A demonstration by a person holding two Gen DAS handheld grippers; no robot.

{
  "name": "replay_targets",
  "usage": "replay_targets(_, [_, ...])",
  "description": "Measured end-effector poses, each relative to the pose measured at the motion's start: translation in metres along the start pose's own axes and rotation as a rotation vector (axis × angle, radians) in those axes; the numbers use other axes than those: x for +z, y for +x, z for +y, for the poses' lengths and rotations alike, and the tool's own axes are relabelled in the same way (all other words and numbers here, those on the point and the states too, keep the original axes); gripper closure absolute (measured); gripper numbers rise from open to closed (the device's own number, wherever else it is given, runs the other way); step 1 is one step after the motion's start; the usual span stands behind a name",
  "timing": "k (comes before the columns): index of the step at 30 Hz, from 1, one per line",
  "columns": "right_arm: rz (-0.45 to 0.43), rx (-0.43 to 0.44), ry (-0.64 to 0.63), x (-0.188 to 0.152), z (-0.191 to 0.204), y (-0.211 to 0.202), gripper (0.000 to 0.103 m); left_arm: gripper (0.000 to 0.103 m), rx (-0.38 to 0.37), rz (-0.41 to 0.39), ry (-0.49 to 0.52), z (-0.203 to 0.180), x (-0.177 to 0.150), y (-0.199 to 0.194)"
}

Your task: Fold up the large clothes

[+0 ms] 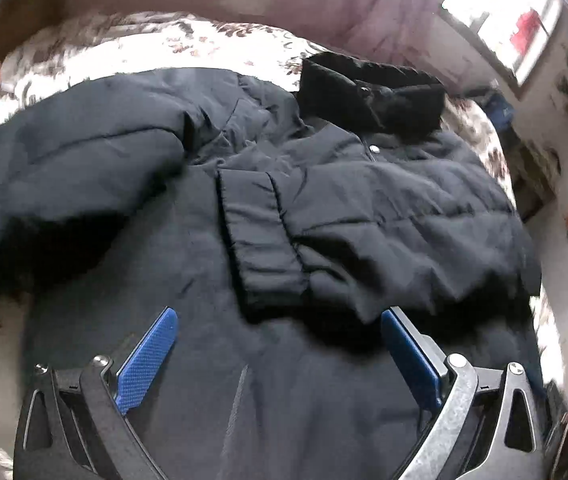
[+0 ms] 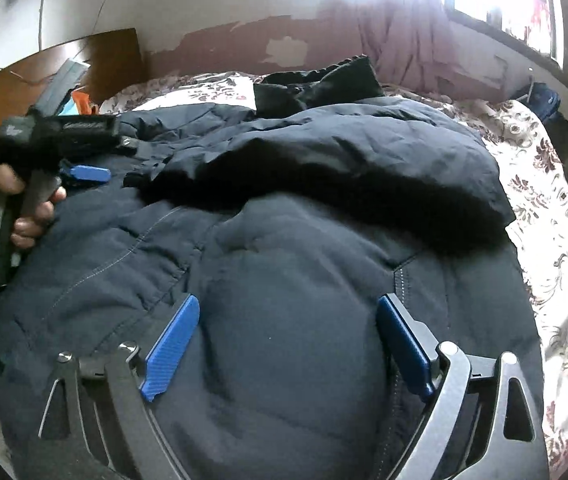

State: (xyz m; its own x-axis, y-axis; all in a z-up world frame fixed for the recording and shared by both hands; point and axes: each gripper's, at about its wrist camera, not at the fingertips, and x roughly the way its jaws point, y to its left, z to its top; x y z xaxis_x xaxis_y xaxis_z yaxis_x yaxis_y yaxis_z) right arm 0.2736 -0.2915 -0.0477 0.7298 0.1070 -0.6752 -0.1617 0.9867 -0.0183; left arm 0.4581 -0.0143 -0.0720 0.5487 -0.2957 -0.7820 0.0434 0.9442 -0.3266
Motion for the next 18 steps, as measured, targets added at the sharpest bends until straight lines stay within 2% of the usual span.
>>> replay_targets(2, [-0.004, 0.001, -0.001, 0.007, 0.002, 0.011, 0.015, 0.005, -0.003, -0.019, -0.038, 0.0, 0.005, 0.004])
replay_targets(4, [-0.01, 0.002, 0.0, 0.006, 0.003, 0.014, 0.015, 0.021, 0.012, -0.023, -0.06, -0.001, 0.009, 0.009])
replay_targets(6, [-0.013, 0.002, 0.0, 0.011, 0.004, 0.02, 0.015, 0.059, 0.02, 0.021, -0.09, 0.001, 0.011, 0.021])
replay_targets(8, [-0.017, 0.001, -0.001, 0.012, 0.004, 0.022, 0.015, 0.064, 0.04, 0.04, -0.115, 0.001, 0.009, 0.031])
replay_targets(10, [-0.03, 0.0, 0.006, 0.015, 0.004, 0.016, 0.015, 0.087, 0.084, 0.012, -0.104, -0.002, 0.007, 0.03])
replay_targets(11, [-0.045, -0.002, 0.017, 0.019, 0.001, 0.013, 0.015, 0.095, 0.1, 0.008, -0.099, -0.003, 0.007, 0.031])
replay_targets(14, [-0.115, -0.021, 0.056, 0.038, -0.009, 0.002, 0.015, 0.098, 0.087, -0.051, -0.106, 0.0, 0.008, 0.018])
replay_targets(18, [-0.149, -0.032, 0.128, 0.082, -0.025, 0.013, 0.015, 0.098, 0.15, -0.211, -0.039, -0.003, 0.017, -0.017])
